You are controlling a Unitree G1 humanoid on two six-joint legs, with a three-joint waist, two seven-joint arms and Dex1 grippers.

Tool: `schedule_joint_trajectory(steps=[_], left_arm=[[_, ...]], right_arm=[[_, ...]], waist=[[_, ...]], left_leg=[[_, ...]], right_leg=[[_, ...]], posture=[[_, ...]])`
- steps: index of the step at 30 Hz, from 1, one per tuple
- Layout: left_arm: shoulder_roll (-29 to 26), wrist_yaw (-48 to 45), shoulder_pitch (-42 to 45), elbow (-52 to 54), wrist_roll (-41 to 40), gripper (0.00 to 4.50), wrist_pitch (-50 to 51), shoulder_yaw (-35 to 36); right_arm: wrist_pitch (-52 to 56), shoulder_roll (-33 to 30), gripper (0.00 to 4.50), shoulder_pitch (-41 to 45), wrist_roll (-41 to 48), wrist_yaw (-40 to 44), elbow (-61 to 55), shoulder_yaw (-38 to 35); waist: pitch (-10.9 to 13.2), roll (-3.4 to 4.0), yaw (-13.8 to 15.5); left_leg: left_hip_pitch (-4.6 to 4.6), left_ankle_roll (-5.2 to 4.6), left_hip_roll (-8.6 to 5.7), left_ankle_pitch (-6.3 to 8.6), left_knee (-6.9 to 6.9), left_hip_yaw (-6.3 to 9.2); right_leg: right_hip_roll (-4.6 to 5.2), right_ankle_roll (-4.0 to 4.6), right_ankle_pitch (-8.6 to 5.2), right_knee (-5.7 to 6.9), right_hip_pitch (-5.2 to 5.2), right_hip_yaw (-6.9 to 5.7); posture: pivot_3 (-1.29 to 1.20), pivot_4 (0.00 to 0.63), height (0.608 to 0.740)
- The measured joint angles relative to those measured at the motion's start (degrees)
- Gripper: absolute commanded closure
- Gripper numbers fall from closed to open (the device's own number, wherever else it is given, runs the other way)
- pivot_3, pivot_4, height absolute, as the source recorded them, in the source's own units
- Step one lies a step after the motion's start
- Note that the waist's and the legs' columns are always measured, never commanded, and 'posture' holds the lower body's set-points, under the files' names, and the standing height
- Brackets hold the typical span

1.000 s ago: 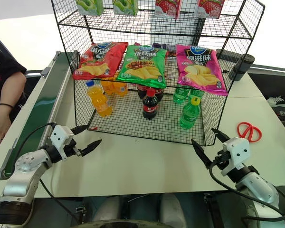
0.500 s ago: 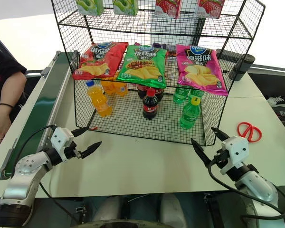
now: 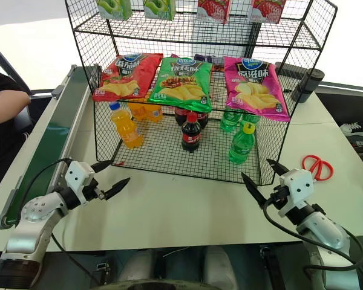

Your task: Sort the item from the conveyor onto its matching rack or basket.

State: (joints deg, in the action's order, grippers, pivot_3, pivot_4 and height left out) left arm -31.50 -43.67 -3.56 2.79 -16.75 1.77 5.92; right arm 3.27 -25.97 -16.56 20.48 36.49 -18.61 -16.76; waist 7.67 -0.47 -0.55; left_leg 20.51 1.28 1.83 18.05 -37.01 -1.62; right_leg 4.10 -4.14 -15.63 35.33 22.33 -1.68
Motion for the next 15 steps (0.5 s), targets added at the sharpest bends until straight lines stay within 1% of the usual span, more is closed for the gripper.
schedule_joint_trajectory(steps=[15], left_arm=[[0.19,-0.2,1.56,-0.58,0.34,0.0,-0.87,-0.23]], right_arm=[[-1.1,0.0,0.05,0.76,-0.24,-0.15,0.99,0.23]], waist=[[0.0,0.0,-0.02]], left_leg=[[0.0,0.0,-0.01,0.0,0.01,-0.01]], right_leg=[[0.0,0.0,0.0,-0.01,0.0,0.0]], posture=[[0.0,0.15,0.74]])
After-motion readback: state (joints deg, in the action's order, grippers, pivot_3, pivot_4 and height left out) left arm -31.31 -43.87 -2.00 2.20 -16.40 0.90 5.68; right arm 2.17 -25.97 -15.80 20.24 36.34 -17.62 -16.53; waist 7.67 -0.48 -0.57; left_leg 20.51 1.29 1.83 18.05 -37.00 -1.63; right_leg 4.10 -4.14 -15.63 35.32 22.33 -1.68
